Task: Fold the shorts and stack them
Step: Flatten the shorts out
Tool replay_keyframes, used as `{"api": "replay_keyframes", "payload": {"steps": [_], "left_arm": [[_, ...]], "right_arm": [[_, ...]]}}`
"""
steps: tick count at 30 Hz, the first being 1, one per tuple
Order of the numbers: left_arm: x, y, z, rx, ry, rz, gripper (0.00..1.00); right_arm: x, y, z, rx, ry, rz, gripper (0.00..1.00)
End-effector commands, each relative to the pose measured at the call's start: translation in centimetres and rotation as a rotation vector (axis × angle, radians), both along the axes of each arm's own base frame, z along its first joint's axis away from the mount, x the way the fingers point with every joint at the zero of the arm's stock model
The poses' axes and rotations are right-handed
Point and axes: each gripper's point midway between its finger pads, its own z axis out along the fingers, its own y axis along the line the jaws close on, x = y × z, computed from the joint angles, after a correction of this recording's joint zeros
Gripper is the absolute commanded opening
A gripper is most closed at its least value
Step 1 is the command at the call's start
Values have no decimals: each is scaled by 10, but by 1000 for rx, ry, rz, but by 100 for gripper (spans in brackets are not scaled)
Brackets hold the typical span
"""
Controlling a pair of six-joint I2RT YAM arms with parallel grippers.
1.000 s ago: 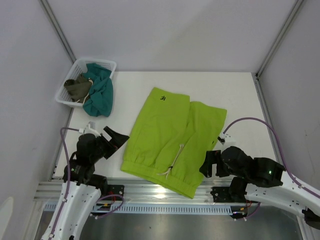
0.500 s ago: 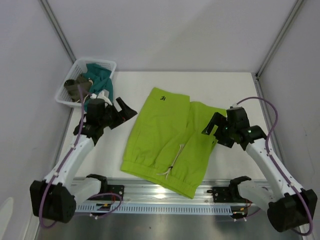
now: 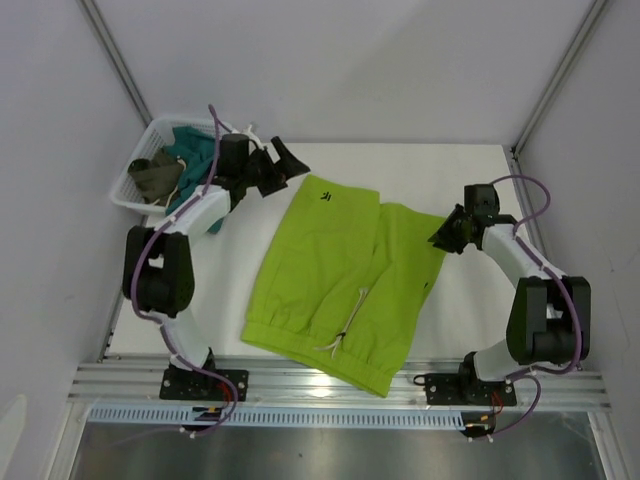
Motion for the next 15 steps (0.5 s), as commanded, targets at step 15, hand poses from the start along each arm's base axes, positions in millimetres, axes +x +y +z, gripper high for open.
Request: {"api": "replay_keyframes", "payload": {"steps": [15], "left_arm": [[61,-38,-42,-64,123,-62,98]], "right_arm": [[70,-39,-64,-146,80,-141,13]]}}
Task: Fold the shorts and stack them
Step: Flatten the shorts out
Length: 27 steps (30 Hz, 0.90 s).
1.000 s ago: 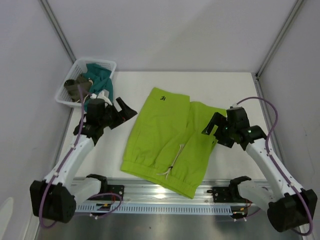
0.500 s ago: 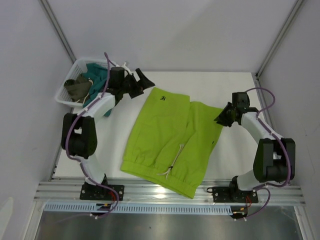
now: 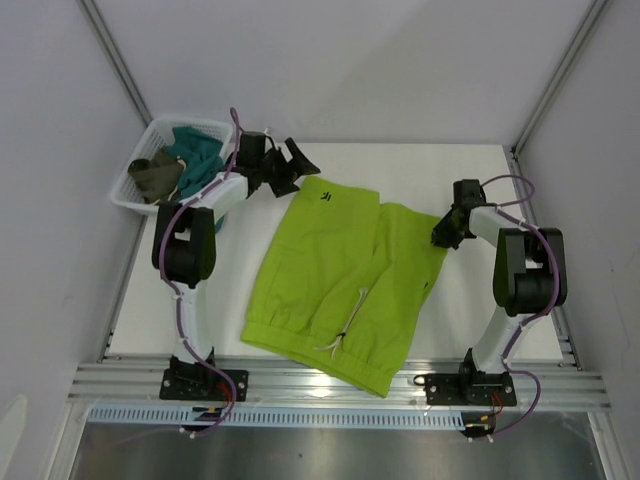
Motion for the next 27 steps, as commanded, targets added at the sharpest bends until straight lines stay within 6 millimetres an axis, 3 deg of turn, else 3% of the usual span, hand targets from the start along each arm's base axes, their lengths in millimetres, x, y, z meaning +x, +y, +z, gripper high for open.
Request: {"api": "replay_keyframes", "payload": {"steps": [1,4,7,8,9,11,12,13,19,23,24,27], "left_arm": [[2,-7,8,-7,-3,-24,98],[3,-6,1,31,25,-35,96],[15,0,8,142,0,-44,94],[25,5,20,194,-47,-33,93],[18,12,-1,239,7,-28,93],[23,20,-1,305,25,-20,93],[33,24,15,329,-12,3,93],[28,28,0,366,33,-7,91],[29,39,-6,471,37,-4,89],[27,26,-10,471,25,-61,91],[23,26,-23,488,58,-75,91],[18,19,-36,536,78,-113,90]], "right_arm": [[11,-14,1,-55,-13,-52,13],[13,-15,-3,-68,-1,-51,13],[12,-18,-9,-82,20,-52,13],[13,-19,-10,-86,22,-51,13],[13,-19,-12,-90,27,-53,13],[12,-21,-18,-98,46,-56,13],[11,-21,-19,-100,57,-58,13],[11,-22,-23,-103,68,-60,13],[16,-21,-22,-105,65,-42,15],[17,-20,-22,-104,65,-30,15],[17,-20,-22,-105,65,-29,15],[16,-20,-22,-104,66,-21,15]]}}
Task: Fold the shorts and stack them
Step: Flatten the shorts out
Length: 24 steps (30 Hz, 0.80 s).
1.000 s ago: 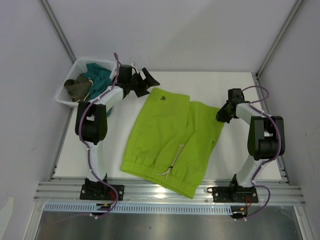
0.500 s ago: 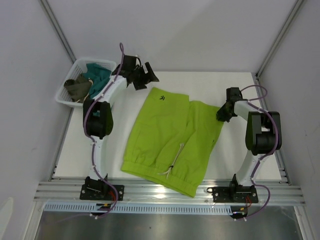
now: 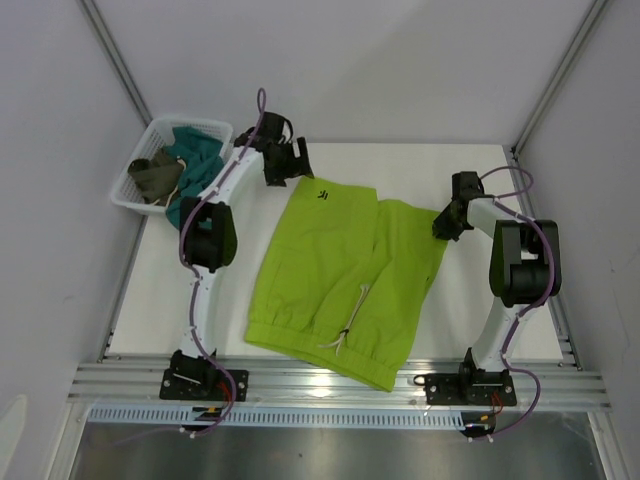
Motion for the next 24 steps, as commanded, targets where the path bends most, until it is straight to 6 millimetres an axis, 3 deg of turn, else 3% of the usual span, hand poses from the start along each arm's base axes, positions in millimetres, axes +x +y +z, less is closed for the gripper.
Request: {"api": "replay_keyframes", "payload": {"steps": [1,8,11,16,17,24], "left_arm": [[-11,-14,-10,94,14,-79,90],[-24,-15,-25,236,29,-101,89],[-22,-11,-31,269,31,-85,82],[-24,-3,-49,315,70,-58,63],[-25,-1,-54,325,82,-54,55],[-24,10,-52,402,91,-35,52]], "right_arm": [[-6,-8,-13,-42,52,2,15],[-8,-11,-11,-55,57,8,15],[-10,-10,-12,-56,62,13,15],[-12,-10,-11,-56,60,14,15],[-12,-10,-10,-56,59,16,15],[-15,-10,-8,-58,59,23,14]]}}
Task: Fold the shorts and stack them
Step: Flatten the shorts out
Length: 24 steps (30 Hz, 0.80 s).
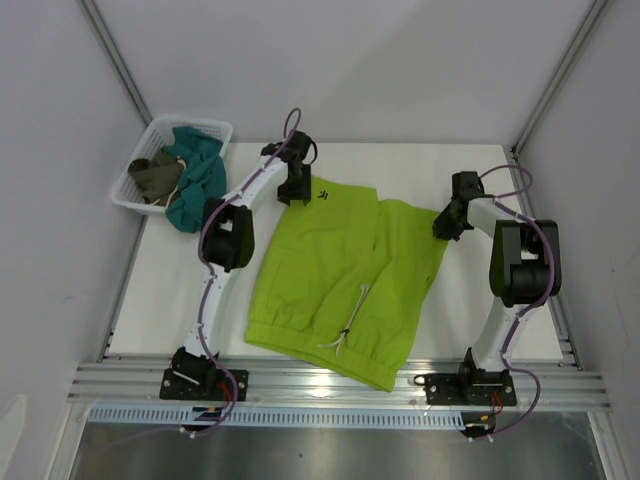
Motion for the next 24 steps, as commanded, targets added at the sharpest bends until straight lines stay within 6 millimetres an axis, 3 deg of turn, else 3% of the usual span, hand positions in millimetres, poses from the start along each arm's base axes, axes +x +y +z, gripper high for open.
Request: {"api": "replay_keyframes", "payload": {"steps": [1,3,11,15,16,19,24], "left_arm": [[8,3,18,38,-40,-9,54],[2,-1,17,54,-36,-45,60],[-7,2,21,207,-15,-137,65],[-11,12,20,260,-2,-137,60],[-12,14,20,274,1,-138,59],[-9,23,21,321,-4,-144,58],[-9,30,22,361,-1,-145,37]], "right_arm": [[-15,-9,-8,-44,59,3,14],[-15,-9,-7,-44,58,7,14],[-15,-9,-8,-48,60,15,15],[-21,-9,-13,-47,84,13,13],[-22,-20,-15,-44,91,-19,11],[-27,-29,-24,-49,126,-37,8],[-27,-43,-23,-73,137,-61,7]]}}
